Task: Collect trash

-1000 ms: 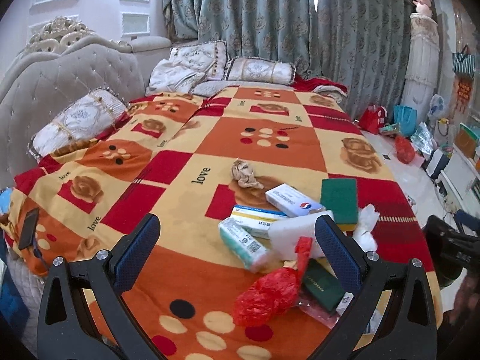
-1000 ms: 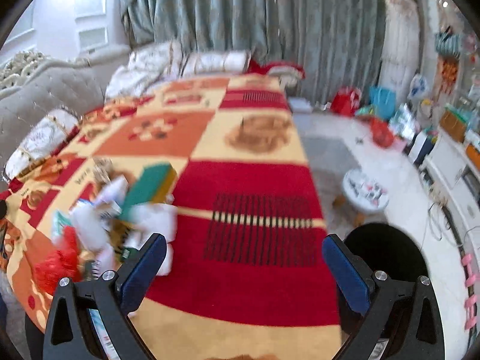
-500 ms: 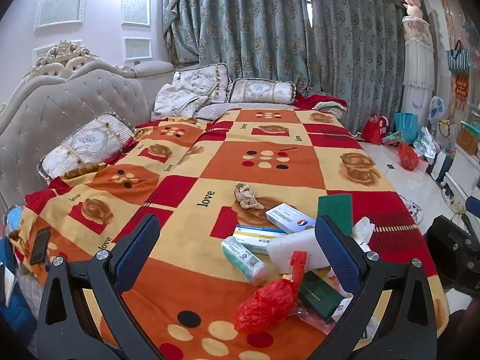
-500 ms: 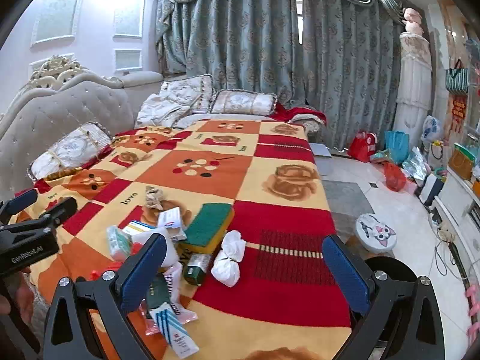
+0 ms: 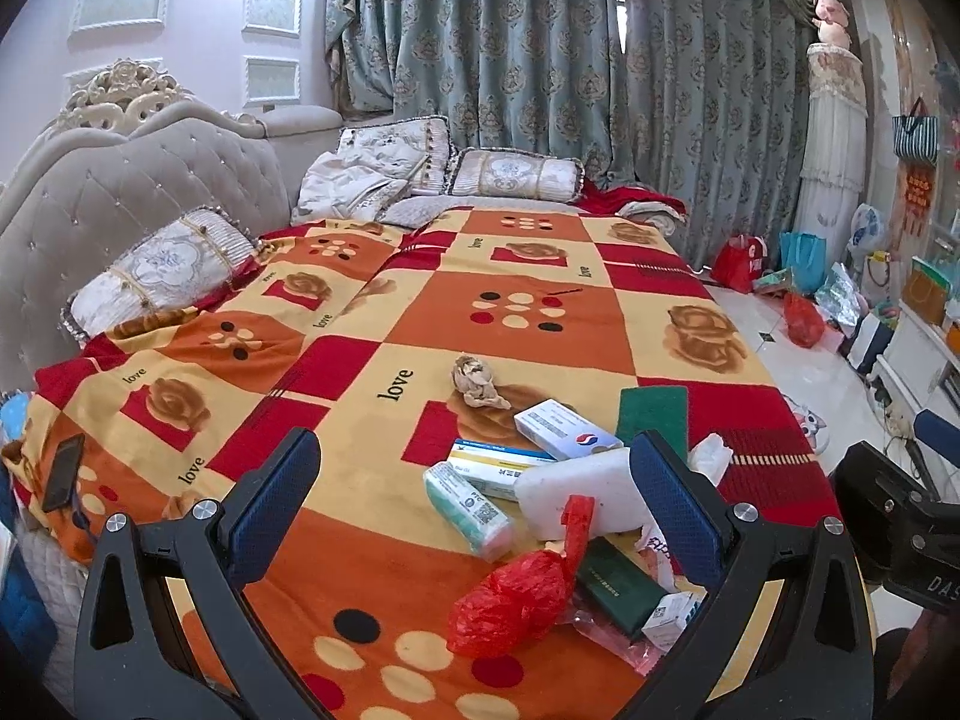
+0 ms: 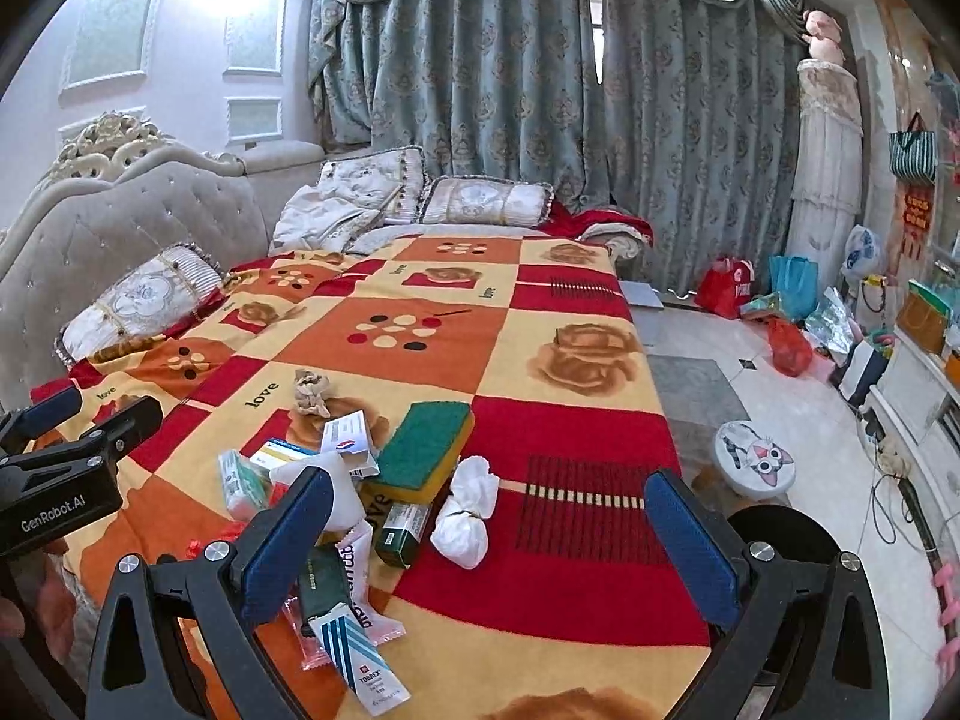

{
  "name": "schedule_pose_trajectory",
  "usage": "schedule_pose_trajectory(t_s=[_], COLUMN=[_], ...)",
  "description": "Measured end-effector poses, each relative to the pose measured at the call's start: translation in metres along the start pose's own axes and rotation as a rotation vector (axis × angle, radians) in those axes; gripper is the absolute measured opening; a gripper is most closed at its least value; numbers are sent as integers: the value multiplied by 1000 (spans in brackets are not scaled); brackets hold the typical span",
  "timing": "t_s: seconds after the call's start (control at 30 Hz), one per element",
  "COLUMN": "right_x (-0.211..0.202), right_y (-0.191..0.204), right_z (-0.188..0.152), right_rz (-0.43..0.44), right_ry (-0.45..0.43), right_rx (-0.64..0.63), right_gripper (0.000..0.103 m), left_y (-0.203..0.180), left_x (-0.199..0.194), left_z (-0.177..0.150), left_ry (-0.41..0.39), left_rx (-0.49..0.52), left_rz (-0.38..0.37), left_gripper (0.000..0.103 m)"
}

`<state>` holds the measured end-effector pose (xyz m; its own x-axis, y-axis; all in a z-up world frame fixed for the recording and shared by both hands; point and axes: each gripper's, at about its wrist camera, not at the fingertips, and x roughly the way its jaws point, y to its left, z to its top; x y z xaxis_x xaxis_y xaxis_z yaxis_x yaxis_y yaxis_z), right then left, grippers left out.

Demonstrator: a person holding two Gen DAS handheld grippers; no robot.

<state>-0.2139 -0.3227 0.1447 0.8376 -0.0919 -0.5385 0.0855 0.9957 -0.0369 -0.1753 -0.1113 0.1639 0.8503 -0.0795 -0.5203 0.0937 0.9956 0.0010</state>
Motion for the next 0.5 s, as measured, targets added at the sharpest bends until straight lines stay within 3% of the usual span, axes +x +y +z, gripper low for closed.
schedule_pose_trajectory(t_s=[0.5], right_x=[-1], right_y=[2], right_z=[1], right_rz=[-20], right_ry=[1], right_rx=[-14], right_gripper=[103], left_y=[0], left_x=[0], left_z=[-3], left_ry=[9], left_rx=[-20], left_rz=[-24], left_gripper=[103])
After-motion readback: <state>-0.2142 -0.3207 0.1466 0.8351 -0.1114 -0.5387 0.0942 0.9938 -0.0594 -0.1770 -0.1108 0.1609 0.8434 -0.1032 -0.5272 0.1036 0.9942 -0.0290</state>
